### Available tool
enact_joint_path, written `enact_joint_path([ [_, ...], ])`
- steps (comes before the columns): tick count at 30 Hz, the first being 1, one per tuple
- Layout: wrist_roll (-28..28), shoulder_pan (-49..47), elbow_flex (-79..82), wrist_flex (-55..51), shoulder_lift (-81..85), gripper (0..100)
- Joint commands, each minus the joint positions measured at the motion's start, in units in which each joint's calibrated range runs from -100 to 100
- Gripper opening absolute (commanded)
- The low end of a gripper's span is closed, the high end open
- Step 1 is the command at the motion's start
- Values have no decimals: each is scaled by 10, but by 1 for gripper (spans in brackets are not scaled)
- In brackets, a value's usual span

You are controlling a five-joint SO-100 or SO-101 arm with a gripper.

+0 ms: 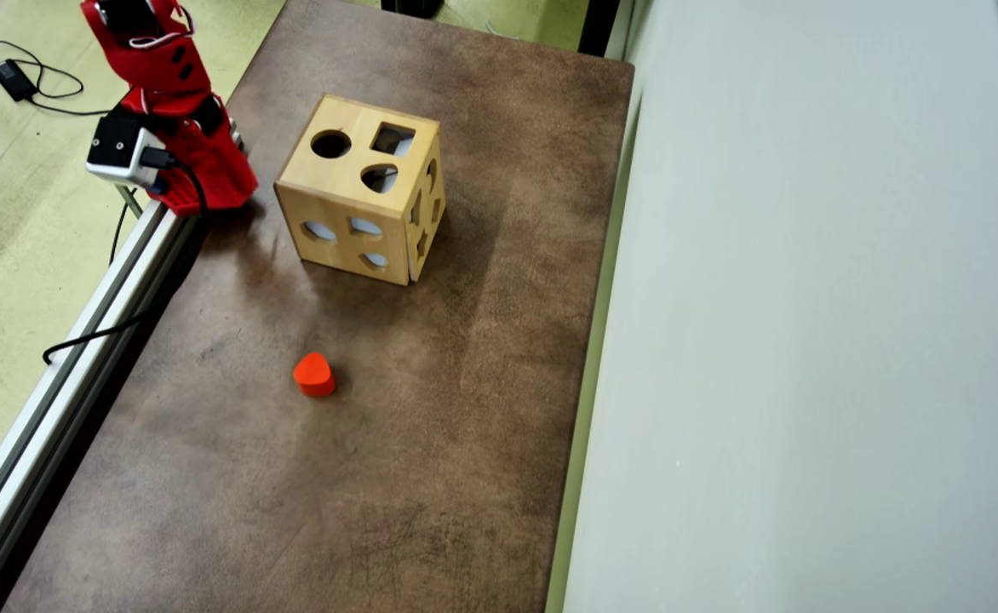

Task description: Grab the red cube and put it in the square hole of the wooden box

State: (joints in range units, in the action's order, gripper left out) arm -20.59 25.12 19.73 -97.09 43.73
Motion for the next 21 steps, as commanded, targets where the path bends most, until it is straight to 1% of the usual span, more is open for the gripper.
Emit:
enact_joint_path([
  [1,45,-57,-31,-5,-56,2],
  [6,70,-82,-33,-6,-124,2],
  [11,92,-93,-33,-6,-126,2],
  [15,117,-136,-36,-5,-126,2],
  [19,123,-159,-72,-7,-127,2],
  [21,137,-160,-86,-7,-128,2],
])
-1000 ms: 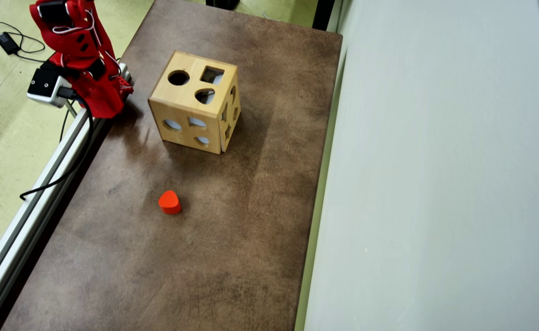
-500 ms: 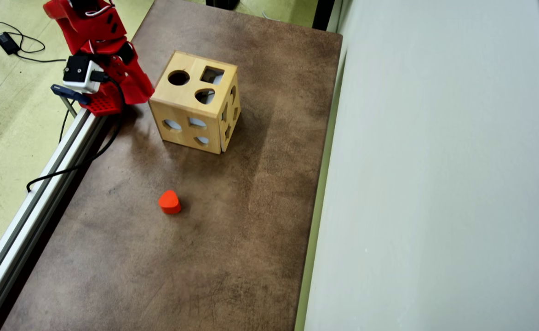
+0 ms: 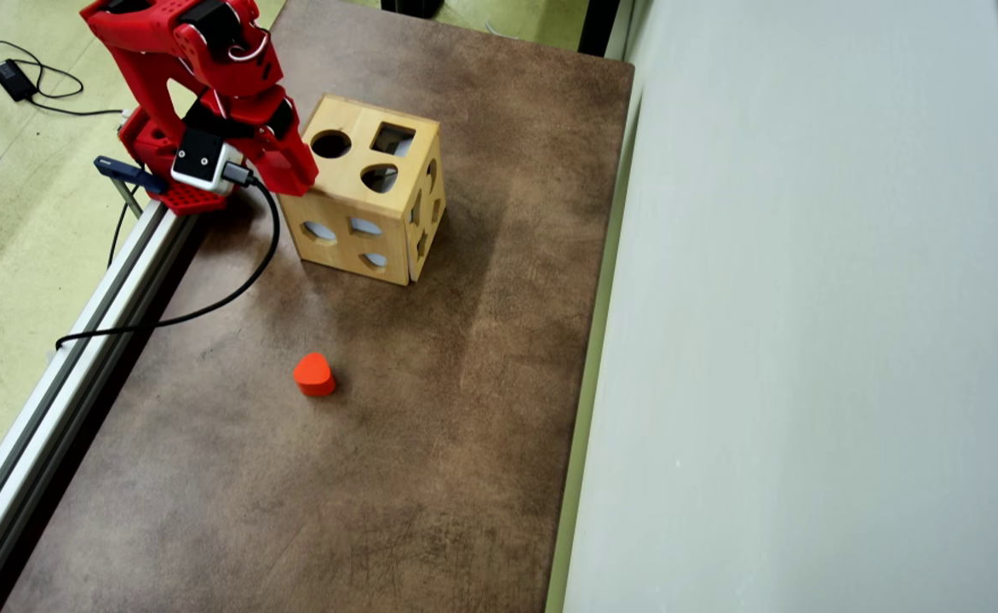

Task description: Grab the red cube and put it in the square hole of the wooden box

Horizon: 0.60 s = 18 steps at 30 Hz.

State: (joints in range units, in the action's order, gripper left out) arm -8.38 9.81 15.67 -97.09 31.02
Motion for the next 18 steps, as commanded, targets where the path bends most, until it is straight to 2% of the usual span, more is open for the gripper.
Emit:
enact_joint_path([
  [1,24,-10,-50,-7,-1,2],
  [11,55,-75,-133,-7,-121,2],
  [18,92,-126,-198,-6,-132,2],
])
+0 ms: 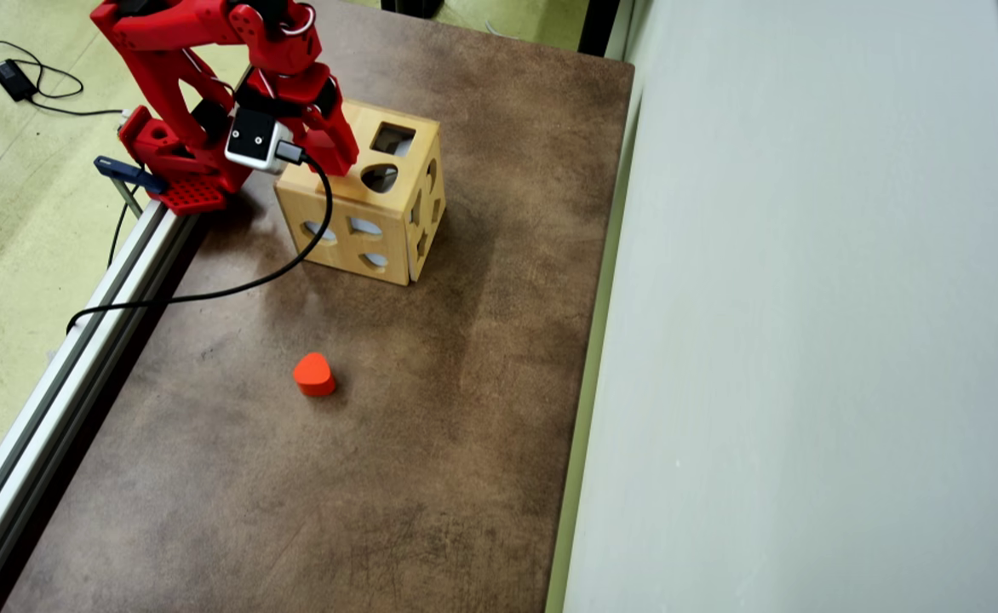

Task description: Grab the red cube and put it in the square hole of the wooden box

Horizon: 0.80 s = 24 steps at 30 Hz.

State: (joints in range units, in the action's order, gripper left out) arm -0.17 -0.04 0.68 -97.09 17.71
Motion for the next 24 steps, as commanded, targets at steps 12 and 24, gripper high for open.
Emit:
enact_joint_path([
  [12,37,-53,-95,-4,-70,2],
  [24,63,-101,-133,-4,-97,2],
])
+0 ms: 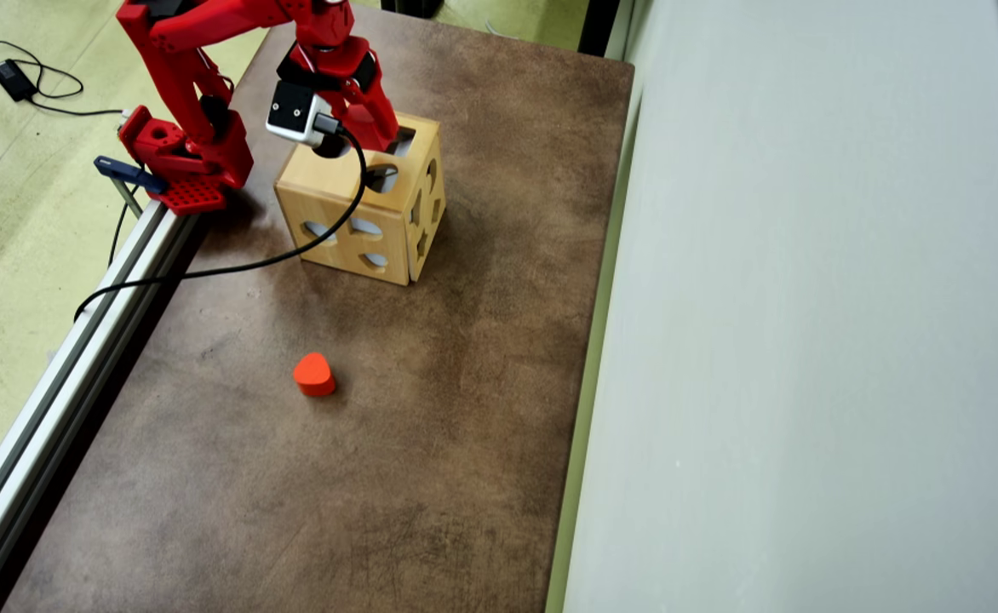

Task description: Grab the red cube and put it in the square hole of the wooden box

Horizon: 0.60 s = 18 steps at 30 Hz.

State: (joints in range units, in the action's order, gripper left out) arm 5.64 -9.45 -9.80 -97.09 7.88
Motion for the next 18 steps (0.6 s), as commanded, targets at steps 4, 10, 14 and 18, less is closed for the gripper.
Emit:
enact_joint_path([
  [4,11,-7,-28,-3,1,2],
  [10,6,-8,-29,1,-21,2],
  [14,5,-9,-29,2,-33,2],
  [18,5,-28,-30,3,-34,2],
])
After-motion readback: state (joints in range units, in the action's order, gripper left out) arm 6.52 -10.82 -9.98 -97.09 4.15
